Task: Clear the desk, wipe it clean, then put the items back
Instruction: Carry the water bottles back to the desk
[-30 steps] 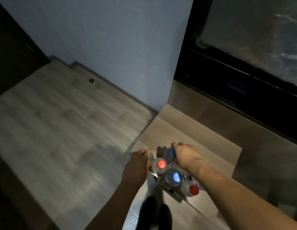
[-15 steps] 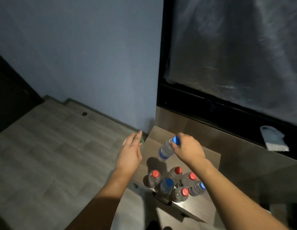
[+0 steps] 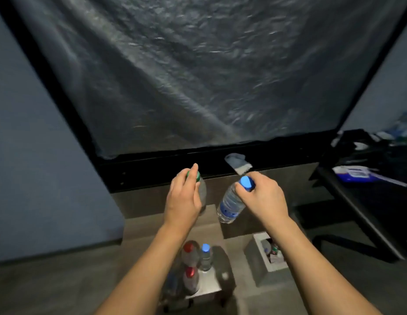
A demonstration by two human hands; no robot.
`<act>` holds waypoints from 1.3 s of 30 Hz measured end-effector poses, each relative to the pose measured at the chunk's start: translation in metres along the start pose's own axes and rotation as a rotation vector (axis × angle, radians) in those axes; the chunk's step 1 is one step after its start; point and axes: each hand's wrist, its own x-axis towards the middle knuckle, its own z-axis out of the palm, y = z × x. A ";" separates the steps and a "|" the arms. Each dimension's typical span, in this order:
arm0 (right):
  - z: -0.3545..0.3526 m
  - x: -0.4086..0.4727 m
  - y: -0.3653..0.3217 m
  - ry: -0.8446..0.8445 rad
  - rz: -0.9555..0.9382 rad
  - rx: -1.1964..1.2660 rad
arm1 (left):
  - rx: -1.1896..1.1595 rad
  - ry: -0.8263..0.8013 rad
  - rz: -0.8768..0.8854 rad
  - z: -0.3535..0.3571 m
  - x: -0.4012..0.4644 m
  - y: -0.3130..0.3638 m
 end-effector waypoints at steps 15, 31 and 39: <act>-0.270 -0.156 0.309 0.390 0.626 -0.185 | -0.452 -0.467 0.367 0.225 -0.072 0.385; -0.439 -0.248 0.595 0.587 1.124 -0.266 | -0.755 -0.860 0.643 0.452 -0.162 0.719; -0.538 -0.207 0.735 0.624 1.145 -0.324 | -0.848 -0.887 0.692 0.565 -0.150 0.879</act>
